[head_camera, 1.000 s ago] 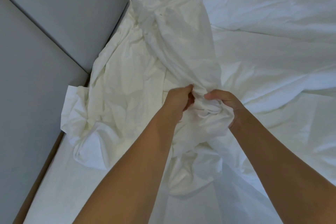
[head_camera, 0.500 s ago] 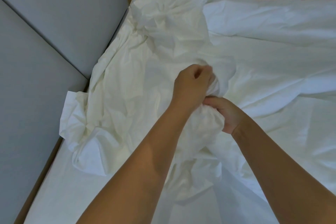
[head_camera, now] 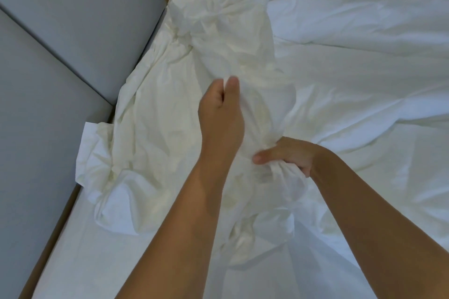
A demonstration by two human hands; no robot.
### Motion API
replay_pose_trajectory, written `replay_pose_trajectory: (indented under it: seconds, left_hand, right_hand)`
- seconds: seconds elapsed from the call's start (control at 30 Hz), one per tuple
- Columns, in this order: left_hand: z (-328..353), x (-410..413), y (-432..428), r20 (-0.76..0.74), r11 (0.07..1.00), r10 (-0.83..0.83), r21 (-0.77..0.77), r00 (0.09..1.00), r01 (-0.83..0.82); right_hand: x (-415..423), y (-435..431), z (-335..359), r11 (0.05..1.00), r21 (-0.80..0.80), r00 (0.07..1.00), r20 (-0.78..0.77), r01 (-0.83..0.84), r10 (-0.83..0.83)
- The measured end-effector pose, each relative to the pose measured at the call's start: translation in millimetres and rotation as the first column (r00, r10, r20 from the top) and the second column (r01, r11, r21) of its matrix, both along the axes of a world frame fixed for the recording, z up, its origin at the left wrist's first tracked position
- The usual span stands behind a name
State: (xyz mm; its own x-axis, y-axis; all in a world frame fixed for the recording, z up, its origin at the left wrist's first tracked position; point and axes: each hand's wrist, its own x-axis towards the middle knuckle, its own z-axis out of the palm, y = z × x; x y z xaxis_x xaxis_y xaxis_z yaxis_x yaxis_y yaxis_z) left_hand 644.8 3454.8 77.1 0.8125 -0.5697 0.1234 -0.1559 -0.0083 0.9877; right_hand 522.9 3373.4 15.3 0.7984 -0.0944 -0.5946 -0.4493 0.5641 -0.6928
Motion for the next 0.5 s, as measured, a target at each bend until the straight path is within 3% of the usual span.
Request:
replay_pose_trajectory:
  seconds: [0.07, 0.17, 0.27, 0.33, 0.4, 0.5]
  left_hand:
    - [9, -1, -7, -0.081, 0.996, -0.092, 0.008, 0.993, 0.093]
    - [-4, -7, -6, -0.163, 0.907, -0.25, 0.306, 0.954, 0.29]
    - [-33, -15, 7, -0.095, 0.829, -0.369, 0.415, 0.924, 0.374]
    - [-45, -20, 14, -0.049, 0.817, -0.35, 0.473, 0.936, 0.33]
    - [-55, -23, 16, 0.009, 0.822, -0.287, 0.517, 0.958, 0.241]
    - [-51, -26, 19, 0.124, 0.878, -0.236, 0.453, 0.964, 0.157]
  right_hand:
    - [3, -2, 4, 0.999, 0.02, 0.998, 0.031, 0.049, -0.049]
    - [9, 0, 3, 0.922, 0.201, 0.904, 0.212, 0.33, -0.37]
    - [7, 5, -9, 0.79, 0.376, 0.786, 0.21, 0.484, -0.581]
    - [6, 8, -15, 0.769, 0.392, 0.769, 0.2, 0.505, -0.607]
    - [8, 9, -15, 0.82, 0.244, 0.801, 0.2, 0.517, -0.565]
    - [8, 6, -13, 0.885, -0.108, 0.88, 0.211, 0.453, -0.424]
